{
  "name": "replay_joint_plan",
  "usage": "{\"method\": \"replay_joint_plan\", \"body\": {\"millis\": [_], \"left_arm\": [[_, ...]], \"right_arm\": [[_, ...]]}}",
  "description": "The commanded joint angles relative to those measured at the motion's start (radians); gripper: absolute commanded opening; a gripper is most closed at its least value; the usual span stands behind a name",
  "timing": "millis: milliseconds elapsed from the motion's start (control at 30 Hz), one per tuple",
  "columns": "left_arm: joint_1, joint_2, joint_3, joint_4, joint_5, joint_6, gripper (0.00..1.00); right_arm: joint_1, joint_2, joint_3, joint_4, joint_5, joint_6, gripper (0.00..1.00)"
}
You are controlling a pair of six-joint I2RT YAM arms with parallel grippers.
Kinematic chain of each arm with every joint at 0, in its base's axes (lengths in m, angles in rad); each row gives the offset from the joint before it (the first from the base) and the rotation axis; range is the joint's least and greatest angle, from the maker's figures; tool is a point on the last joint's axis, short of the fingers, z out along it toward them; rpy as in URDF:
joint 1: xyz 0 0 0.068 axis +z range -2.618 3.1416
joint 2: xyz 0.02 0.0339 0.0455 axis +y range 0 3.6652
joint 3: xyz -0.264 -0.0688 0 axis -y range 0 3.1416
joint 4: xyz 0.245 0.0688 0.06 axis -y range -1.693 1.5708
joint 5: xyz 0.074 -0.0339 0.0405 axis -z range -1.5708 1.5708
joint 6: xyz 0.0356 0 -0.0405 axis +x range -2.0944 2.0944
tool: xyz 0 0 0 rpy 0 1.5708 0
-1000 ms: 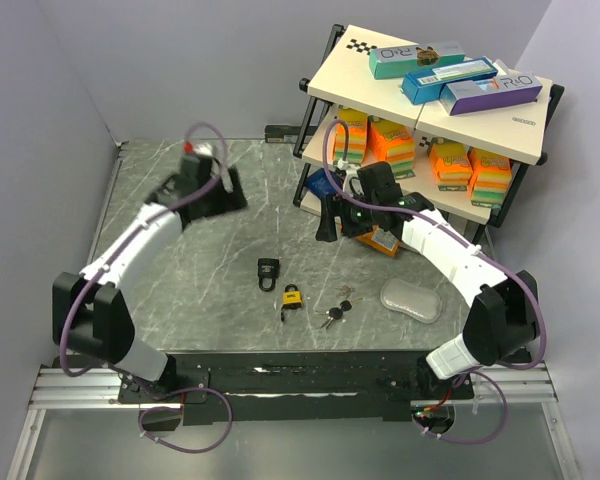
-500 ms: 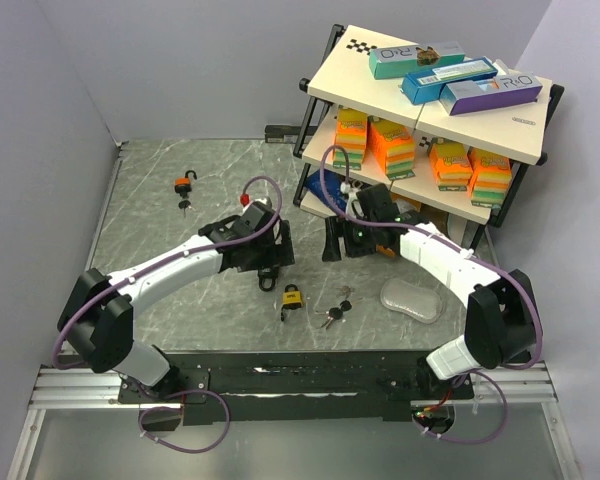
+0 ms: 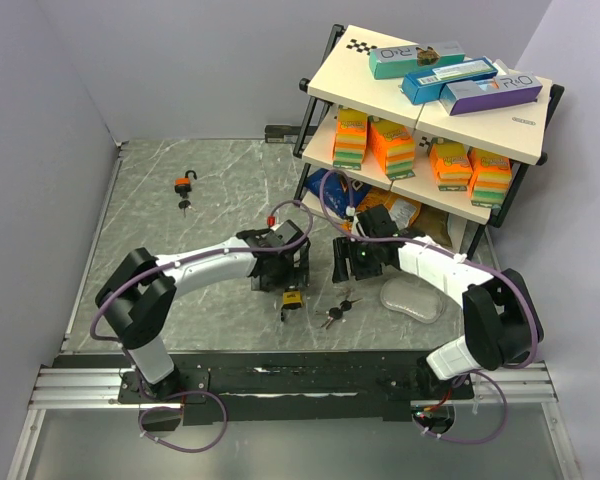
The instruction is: Unlock with the key
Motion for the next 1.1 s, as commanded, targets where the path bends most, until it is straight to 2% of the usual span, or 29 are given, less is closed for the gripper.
{"method": "replay_joint_plan", "body": {"millis": [0,233,733,1067], "left_arm": [[-0.001,0.006,0.099,-0.001,0.007,-0.007,0.99],[0.008,-0.004,0.107,0.019,0.010,0.004,0.99],[0.028,-0.029,0.070,0.056,0.025,-0.001,0.96],[0.042,-0.023,0.059,0.068,0.039,0.004,0.96]], "right_arm": [[0.002,-0.047,-0.026,0.022,0.035,0.008,0.73],[0.004,-0.009,-0.040,0.034,0.073,-0.008,0.66],[0.002,0.086,-0.043,0.064,0.046,-0.025,0.51],[0.005,0.145,-0.028,0.064,0.030,-0.025,0.46]]}}
